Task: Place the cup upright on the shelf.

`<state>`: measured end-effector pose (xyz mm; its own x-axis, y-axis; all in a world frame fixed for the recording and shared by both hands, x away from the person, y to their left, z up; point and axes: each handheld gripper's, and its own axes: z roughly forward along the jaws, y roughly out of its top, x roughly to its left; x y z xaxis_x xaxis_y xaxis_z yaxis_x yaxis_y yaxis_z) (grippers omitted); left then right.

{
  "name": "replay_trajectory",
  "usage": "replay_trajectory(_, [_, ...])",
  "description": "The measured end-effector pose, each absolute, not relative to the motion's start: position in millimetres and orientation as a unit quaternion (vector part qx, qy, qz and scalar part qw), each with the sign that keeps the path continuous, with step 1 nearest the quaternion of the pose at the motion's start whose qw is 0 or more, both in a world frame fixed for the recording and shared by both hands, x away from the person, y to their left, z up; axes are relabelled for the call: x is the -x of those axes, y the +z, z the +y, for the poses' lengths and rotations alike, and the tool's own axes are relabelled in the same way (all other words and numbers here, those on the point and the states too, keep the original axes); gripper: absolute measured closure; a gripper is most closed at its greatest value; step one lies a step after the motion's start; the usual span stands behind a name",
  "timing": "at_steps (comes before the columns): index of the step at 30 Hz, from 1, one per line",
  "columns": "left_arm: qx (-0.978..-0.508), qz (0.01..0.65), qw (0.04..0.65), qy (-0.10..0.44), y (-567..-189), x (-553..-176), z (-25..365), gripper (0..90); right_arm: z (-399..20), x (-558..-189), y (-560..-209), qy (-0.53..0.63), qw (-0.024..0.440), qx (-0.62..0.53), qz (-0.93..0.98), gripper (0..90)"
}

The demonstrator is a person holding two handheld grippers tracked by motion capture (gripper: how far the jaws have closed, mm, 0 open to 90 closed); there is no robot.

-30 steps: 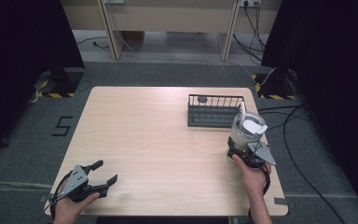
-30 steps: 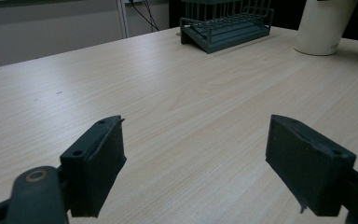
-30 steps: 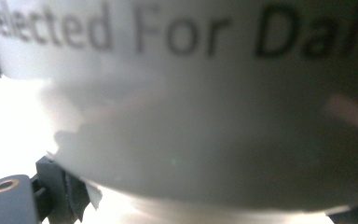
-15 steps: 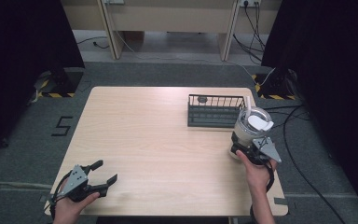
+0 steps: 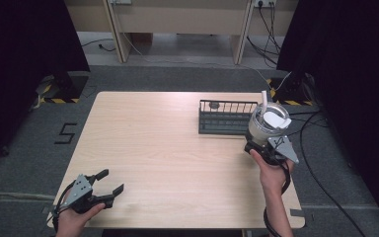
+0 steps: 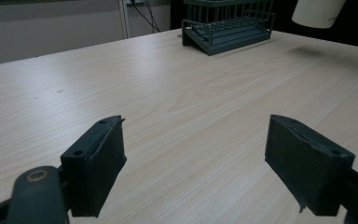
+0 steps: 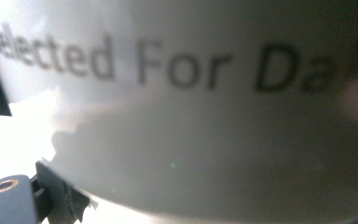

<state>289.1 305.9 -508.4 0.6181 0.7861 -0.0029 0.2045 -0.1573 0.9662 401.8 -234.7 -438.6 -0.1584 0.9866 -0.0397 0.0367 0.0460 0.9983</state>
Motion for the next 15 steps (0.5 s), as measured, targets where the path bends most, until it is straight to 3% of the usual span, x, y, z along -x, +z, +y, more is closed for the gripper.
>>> replay_trajectory(15, [-0.711,0.349,0.551,0.263,-508,-289,307,19.1,-225,-432,-403,0.522,0.469,-0.445,0.556,9.6])
